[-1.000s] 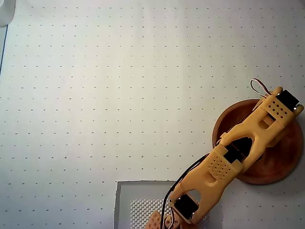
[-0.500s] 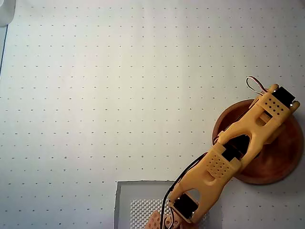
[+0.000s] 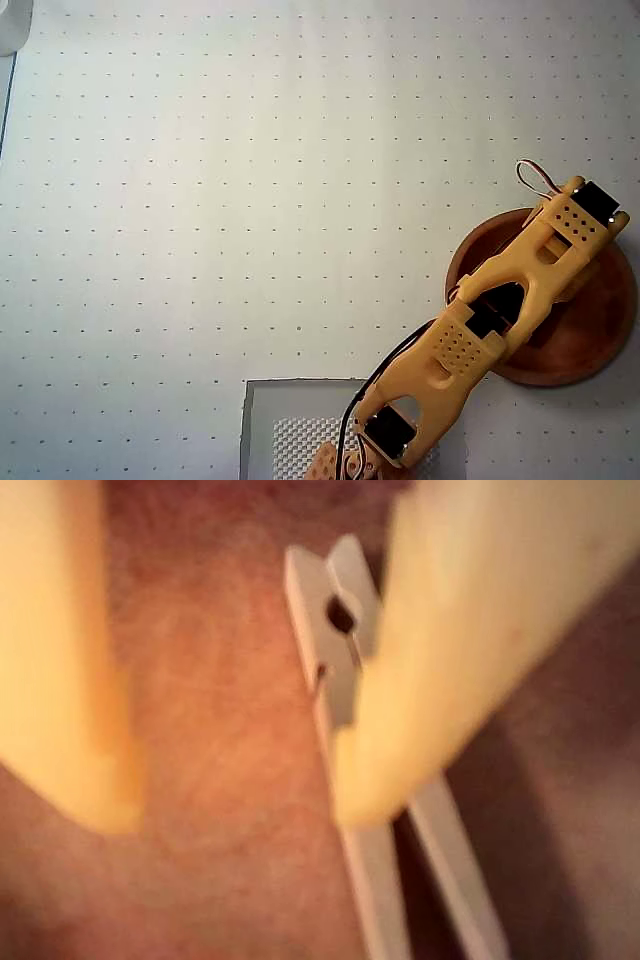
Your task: Grasp a clothespin and put it in the bowl.
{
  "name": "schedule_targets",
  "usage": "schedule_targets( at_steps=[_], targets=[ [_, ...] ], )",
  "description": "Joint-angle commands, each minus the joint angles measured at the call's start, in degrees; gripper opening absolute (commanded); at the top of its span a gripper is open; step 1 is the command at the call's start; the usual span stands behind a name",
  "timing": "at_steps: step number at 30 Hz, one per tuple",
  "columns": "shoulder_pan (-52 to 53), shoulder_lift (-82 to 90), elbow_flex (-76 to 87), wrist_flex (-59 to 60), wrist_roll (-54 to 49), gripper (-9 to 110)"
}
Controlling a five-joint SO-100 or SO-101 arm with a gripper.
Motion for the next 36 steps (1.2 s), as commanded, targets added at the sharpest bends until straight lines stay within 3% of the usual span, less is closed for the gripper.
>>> schedule_targets(
  at_steps=[1,25,36],
  targets=[
    [-0.53,2.2,-2.55,0.35,-0.26,12],
    [0.35,23.47,-1.76,2.11,-0.26,12],
    [-0.35,43.51,12.57,2.11,-0.62,12]
  ],
)
